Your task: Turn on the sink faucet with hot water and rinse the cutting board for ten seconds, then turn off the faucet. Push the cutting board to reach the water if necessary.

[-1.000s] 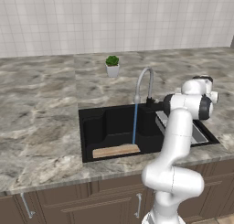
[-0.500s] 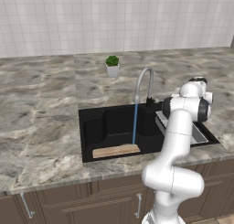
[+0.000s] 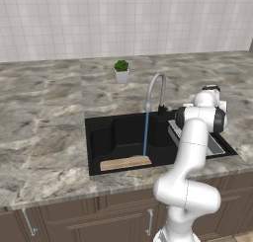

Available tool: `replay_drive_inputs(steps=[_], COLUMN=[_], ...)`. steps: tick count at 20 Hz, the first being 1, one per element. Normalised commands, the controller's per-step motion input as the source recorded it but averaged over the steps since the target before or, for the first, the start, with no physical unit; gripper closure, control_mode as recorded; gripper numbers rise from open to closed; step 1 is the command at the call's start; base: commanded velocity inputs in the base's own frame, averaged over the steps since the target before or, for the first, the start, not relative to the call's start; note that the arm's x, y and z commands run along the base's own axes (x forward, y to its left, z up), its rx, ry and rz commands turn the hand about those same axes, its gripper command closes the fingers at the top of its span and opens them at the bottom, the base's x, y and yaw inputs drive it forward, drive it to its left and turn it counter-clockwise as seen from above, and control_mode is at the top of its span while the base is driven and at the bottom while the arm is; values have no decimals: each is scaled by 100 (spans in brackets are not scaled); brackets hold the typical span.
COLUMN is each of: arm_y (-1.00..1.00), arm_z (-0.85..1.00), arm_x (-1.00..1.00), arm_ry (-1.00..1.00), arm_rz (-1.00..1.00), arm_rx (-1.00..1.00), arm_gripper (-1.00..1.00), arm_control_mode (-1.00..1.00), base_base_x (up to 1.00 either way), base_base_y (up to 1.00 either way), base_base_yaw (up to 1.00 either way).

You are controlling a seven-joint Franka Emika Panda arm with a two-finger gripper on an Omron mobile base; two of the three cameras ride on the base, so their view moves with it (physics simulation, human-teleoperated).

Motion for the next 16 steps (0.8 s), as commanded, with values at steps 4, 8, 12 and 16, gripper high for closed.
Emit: replay_drive_inputs(steps=[4,8,12,16], arm_y=[18,0,0,0], arm_z=[0,0,0,0], arm_x=[0,0,0,0], arm_ry=[0,0,0,0], arm_rz=[0,0,0,0], arm_rx=[0,-1,-2,-3], arm_gripper=[100,100,100,100], arm_control_mode=[-100,-100,-100,-100], base_base_x=[0,0,0,0], base_base_y=[0,0,0,0], base_base_yaw=[0,0,0,0])
